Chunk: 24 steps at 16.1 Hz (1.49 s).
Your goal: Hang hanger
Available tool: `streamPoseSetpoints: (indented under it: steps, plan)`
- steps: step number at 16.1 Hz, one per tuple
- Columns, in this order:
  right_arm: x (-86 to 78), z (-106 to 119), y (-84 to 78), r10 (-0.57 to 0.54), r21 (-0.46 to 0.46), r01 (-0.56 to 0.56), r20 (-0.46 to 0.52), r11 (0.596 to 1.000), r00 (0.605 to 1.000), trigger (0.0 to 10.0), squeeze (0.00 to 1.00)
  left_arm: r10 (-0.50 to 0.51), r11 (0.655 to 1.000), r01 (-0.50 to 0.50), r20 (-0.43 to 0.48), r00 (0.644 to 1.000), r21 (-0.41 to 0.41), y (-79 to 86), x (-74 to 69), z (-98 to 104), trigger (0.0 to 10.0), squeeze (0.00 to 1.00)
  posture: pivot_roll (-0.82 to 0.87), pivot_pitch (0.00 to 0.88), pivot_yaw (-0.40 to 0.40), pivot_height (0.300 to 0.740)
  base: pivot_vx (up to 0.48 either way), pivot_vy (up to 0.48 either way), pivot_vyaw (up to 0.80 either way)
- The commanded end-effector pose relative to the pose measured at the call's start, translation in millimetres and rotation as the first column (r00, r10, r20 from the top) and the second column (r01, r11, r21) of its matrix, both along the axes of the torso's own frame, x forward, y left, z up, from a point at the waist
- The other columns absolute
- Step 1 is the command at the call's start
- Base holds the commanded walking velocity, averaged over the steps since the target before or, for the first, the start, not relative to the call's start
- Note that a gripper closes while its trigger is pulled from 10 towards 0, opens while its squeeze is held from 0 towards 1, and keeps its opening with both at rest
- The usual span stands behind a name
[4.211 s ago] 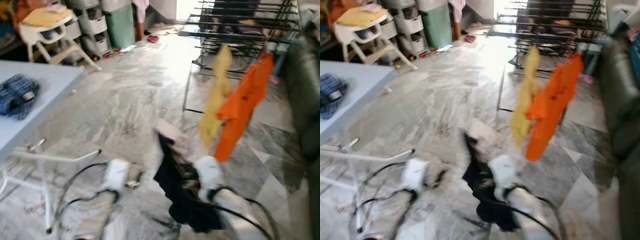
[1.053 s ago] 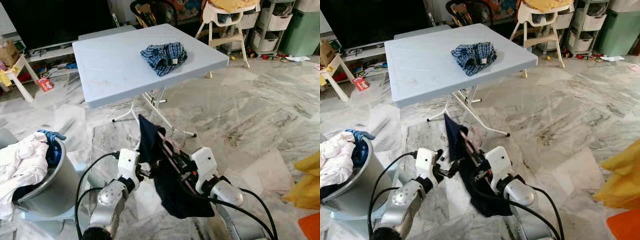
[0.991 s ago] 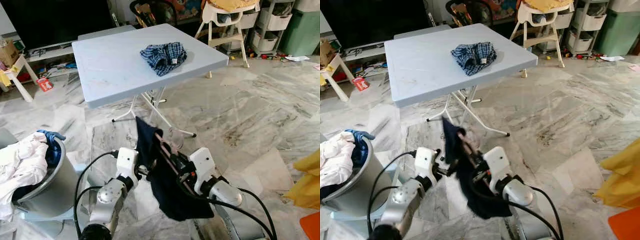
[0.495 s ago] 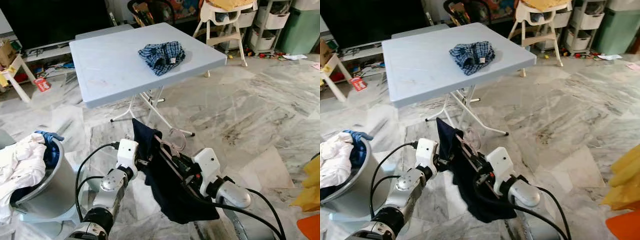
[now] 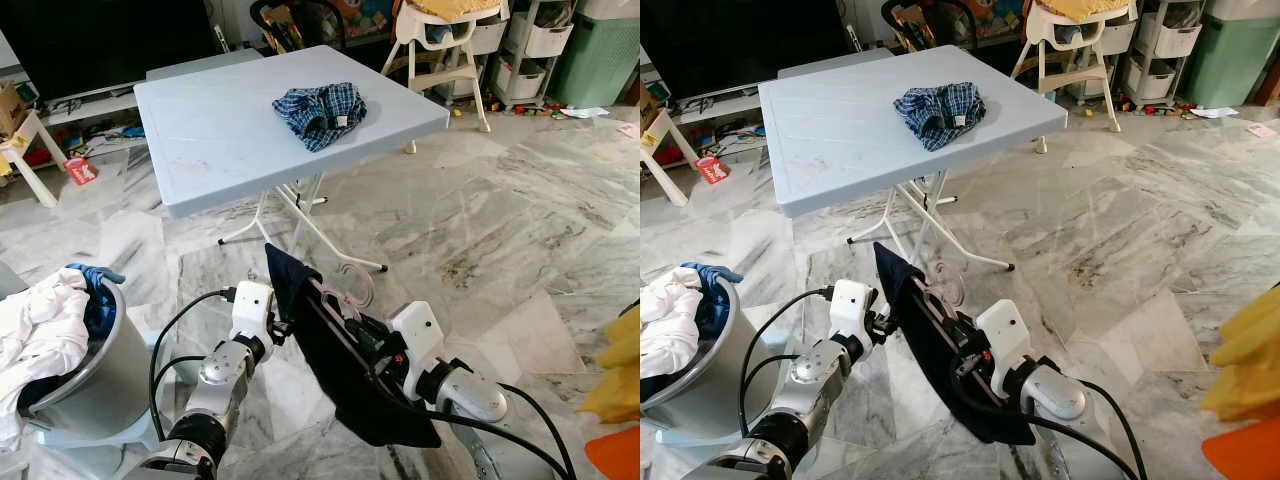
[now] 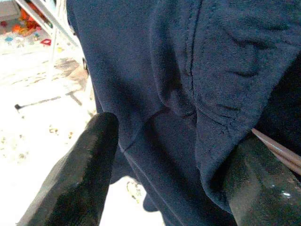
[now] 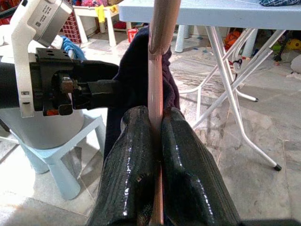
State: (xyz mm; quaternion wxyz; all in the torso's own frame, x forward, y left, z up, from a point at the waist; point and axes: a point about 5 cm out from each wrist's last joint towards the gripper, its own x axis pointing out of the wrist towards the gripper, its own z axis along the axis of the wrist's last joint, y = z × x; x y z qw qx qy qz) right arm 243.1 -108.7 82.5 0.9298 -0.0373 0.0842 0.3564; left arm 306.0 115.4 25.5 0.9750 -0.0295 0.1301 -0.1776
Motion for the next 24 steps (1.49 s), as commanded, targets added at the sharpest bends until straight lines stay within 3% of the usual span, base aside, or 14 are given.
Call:
streamPoseSetpoints:
  steps: [1, 11, 14, 15, 18, 20, 24]
  plan:
    - [2.6, 15, 5.1, 0.025, 0.022, -0.026, 0.058, 0.999, 0.998, 10.0, 0.00, 0.037, 0.999, -0.038, 0.017, 0.999, 0.012, 8.8, 4.7, 4, 0.0, 0.00, -0.22, 0.010, 0.107, 0.740, 0.000, 0.000, 0.00]
    - [3.4, 12, 5.0, 0.049, -0.035, -0.047, 0.074, 0.998, 0.996, 10.0, 0.00, 0.075, 0.995, -0.077, 0.033, 0.997, 0.070, 21.4, 6.9, 5, 0.0, 0.00, -0.21, 0.010, 0.103, 0.740, 0.000, 0.000, 0.00]
    - [6.8, 3, -3.7, 0.080, -0.186, -0.059, 0.107, 0.981, 0.991, 10.0, 0.00, 0.125, 0.986, -0.133, 0.079, 0.989, 0.100, 35.7, 12.9, 14, 0.0, 0.00, -0.20, 0.005, 0.104, 0.740, 0.000, 0.000, 0.00]
    - [7.4, 3, -4.6, 0.080, -0.198, -0.057, 0.110, 0.979, 0.991, 10.0, 0.00, 0.131, 0.984, -0.140, 0.088, 0.988, 0.107, 37.6, 13.6, 15, 0.0, 0.00, -0.20, 0.004, 0.104, 0.740, 0.000, 0.000, 0.00]
    - [9.3, -15, -23.6, 0.100, -0.371, -0.060, 0.090, 0.927, 0.991, 10.0, 0.00, 0.188, 0.972, -0.202, 0.116, 0.975, 0.124, 52.8, 16.7, 21, 0.0, 0.00, -0.19, 0.001, 0.103, 0.740, 0.000, 0.000, 0.00]
    - [10.7, -20, -35.8, 0.100, -0.412, -0.057, 0.084, 0.909, 0.991, 10.0, 0.00, 0.218, 0.961, -0.234, 0.120, 0.969, 0.146, 64.0, 18.0, 23, 0.0, 0.00, -0.18, 0.000, 0.103, 0.740, 0.000, 0.000, 0.00]
    - [9.7, -26, -61.6, 0.167, -0.536, -0.103, 0.071, 0.838, 0.983, 10.0, 0.00, 0.270, 0.939, -0.284, 0.098, 0.958, 0.194, 83.5, 19.0, 24, 0.0, 0.00, -0.19, 0.004, 0.110, 0.740, 0.000, 0.000, 0.00]
